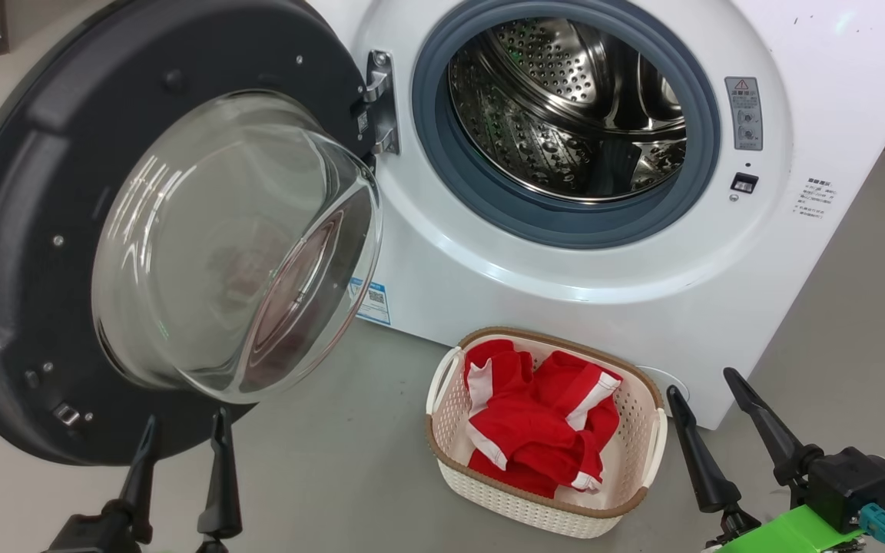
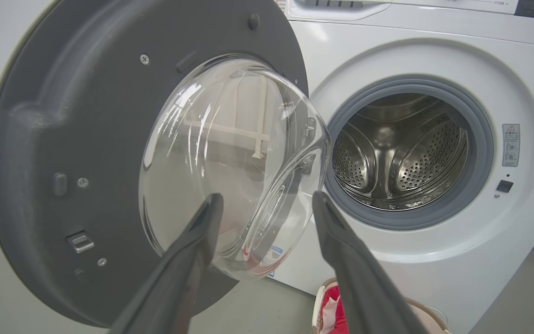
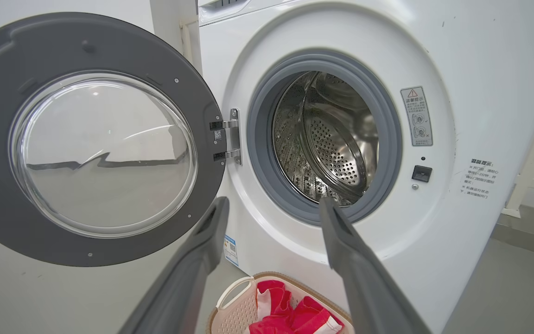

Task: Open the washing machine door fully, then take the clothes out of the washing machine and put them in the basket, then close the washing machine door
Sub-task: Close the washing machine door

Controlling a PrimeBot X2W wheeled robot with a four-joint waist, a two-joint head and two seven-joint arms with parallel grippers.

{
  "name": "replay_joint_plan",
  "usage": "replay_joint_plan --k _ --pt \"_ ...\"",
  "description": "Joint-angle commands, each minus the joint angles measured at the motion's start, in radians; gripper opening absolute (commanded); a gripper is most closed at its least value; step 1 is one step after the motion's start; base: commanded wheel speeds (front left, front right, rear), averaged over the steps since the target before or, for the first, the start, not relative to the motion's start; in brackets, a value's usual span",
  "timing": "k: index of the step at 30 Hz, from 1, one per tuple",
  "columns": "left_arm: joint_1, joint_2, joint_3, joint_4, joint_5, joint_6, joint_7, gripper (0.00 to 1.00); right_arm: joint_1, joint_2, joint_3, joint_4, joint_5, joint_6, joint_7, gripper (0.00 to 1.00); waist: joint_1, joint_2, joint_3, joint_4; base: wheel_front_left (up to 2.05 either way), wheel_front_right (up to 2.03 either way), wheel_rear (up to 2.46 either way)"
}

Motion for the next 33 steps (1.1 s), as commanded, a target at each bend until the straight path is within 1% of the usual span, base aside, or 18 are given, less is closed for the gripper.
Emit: replay_joint_plan --k 1,7,8,9,10,15,22,23,27,28,30,31,33 --pt "-0.006 0.015 0.033 -0.025 0.007 0.010 -0.009 1.00 -0.029 -0.014 0.024 -0.029 -0.004 0.005 -0.006 1.00 0.0000 0.0000 0.001 0.000 0.00 0.00 0.00" --pt "-0.004 0.016 0.038 -0.005 0.008 0.026 -0.009 1.00 -0.030 -0.016 0.019 -0.033 -0.005 0.005 -0.006 1.00 0.0000 0.0000 0.003 -0.002 0.00 0.00 0.00" --pt "-0.005 0.016 0.038 -0.001 0.007 0.027 -0.009 0.79 -0.030 -0.016 0.018 -0.032 -0.006 0.005 -0.006 1.00 0.0000 0.0000 0.004 -0.003 0.00 0.00 0.00" --pt "-0.005 0.016 0.038 0.002 0.007 0.028 -0.009 0.43 -0.030 -0.017 0.017 -0.032 -0.006 0.005 -0.006 1.00 0.0000 0.0000 0.004 -0.004 0.00 0.00 0.00" --pt "-0.006 0.016 0.038 0.004 0.008 0.029 -0.009 0.00 -0.031 -0.017 0.016 -0.031 -0.006 0.005 -0.006 1.00 0.0000 0.0000 0.005 -0.004 0.00 0.00 0.00" --pt "-0.033 0.023 0.048 -0.023 0.014 0.039 -0.009 0.00 -0.030 -0.021 0.012 -0.026 -0.004 0.005 -0.006 1.00 0.0000 0.0000 0.005 -0.006 0.00 0.00 0.00" --pt "-0.171 0.081 0.105 -0.101 0.050 0.081 -0.009 0.00 -0.033 -0.024 0.015 -0.018 -0.004 0.005 -0.006 1.00 0.0000 0.0000 0.005 -0.017 0.00 0.00 0.00" --pt "-0.218 0.104 0.132 -0.118 0.055 0.094 -0.009 0.00 -0.035 -0.024 0.016 -0.017 -0.004 0.005 -0.006 1.00 0.0000 0.0000 0.004 -0.024 0.00 0.00 0.00" --pt "-0.306 0.162 0.198 -0.136 0.080 0.150 -0.002 0.00 -0.033 -0.026 0.012 -0.016 -0.006 0.005 -0.006 1.00 0.0000 0.0000 0.002 -0.040 0.00 0.00 0.00" --pt "-0.328 0.175 0.219 -0.135 0.076 0.160 0.005 0.00 -0.031 -0.027 0.010 -0.017 -0.007 0.005 -0.006 1.00 0.0000 0.0000 0.002 -0.043 0.00 0.00 0.00" --pt "-0.377 0.206 0.270 -0.106 0.043 0.168 0.019 0.00 -0.029 -0.029 0.006 -0.018 -0.009 0.005 -0.006 1.00 0.0000 0.0000 0.003 -0.051 0.00 0.00 0.00" --pt "-0.396 0.209 0.290 -0.098 0.023 0.173 0.030 0.00 -0.029 -0.030 0.004 -0.018 -0.010 0.005 -0.006 1.00 0.0000 0.0000 0.002 -0.054 0.00 0.00 0.00" --pt "-0.434 0.196 0.338 -0.087 -0.061 0.170 0.061 0.00 -0.027 -0.029 0.002 -0.019 -0.012 0.005 -0.006 1.00 0.0000 0.0000 0.002 -0.061 0.00 0.00 0.00"
